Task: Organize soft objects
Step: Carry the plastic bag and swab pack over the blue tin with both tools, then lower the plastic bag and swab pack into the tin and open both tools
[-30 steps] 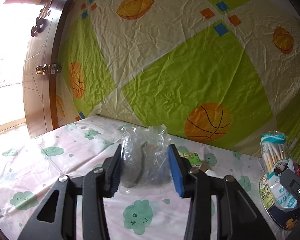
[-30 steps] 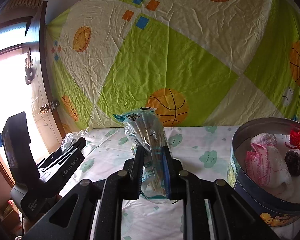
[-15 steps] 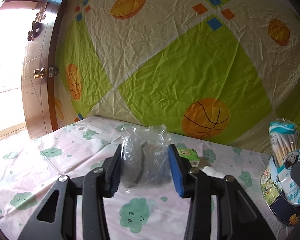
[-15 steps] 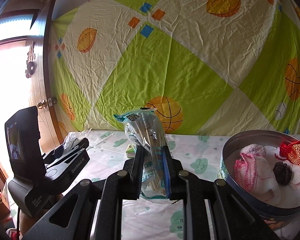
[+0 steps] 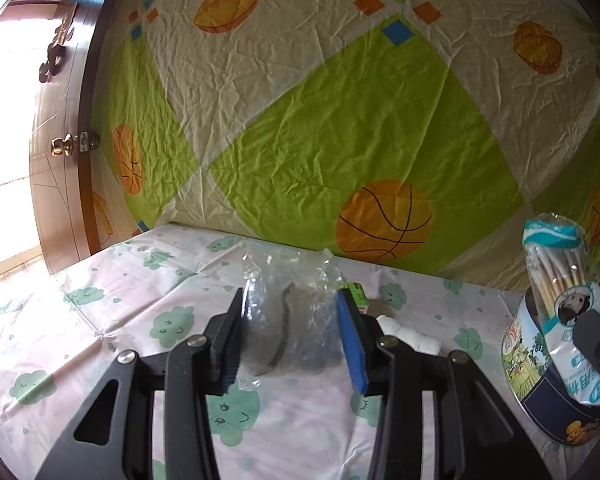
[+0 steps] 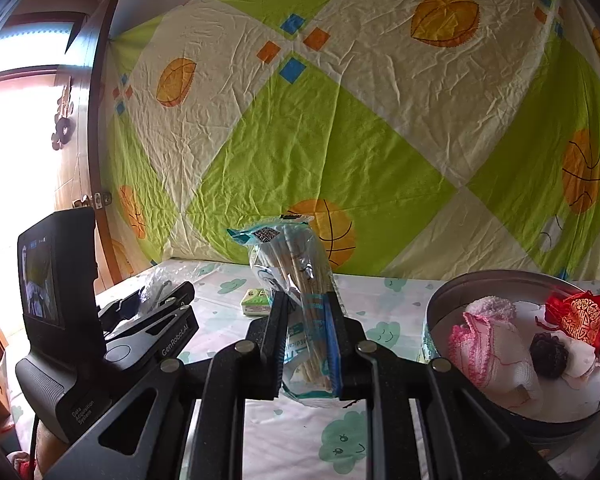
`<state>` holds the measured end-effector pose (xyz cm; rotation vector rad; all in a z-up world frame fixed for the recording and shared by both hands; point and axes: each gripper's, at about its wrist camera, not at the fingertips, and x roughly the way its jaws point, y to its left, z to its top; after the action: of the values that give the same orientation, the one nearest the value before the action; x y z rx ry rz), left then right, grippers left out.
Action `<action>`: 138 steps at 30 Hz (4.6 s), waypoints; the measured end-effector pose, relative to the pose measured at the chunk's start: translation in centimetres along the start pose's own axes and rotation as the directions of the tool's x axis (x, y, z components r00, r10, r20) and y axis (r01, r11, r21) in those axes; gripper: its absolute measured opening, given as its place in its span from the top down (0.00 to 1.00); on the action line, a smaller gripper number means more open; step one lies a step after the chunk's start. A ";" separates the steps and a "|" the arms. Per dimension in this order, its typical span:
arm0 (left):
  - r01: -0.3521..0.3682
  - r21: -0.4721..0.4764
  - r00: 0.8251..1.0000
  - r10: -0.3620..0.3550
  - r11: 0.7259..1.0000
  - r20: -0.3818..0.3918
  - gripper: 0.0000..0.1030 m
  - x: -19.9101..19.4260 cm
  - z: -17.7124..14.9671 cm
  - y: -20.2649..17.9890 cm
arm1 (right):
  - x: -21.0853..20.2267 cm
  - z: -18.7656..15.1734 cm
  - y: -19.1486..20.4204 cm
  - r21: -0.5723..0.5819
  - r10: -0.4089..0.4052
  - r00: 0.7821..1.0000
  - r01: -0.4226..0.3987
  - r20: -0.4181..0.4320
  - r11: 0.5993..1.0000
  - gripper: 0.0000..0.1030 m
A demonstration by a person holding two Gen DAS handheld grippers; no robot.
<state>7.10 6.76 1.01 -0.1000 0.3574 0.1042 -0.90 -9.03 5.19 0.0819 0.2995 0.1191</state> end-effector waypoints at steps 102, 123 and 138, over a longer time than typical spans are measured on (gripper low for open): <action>0.378 0.236 0.925 -0.354 0.895 -0.138 0.59 -2.6 0.4 -29.8 | -2.7 2.5 -27.2 0.142 -0.485 0.873 0.487 -0.049 0.862 0.81; 0.340 0.309 0.921 -0.248 0.888 -0.299 0.59 0.6 -0.3 -33.6 | -0.6 2.1 -28.6 0.123 -0.448 0.877 0.471 -0.175 0.873 0.81; 0.289 0.314 0.901 -0.146 0.904 -0.409 0.58 2.9 -0.9 -33.6 | 0.7 1.8 -28.1 0.179 -0.304 0.927 0.345 -0.219 0.921 0.81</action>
<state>13.49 -26.32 1.81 0.2168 0.7440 -0.2152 3.21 -36.84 3.99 0.2354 0.5107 -0.2408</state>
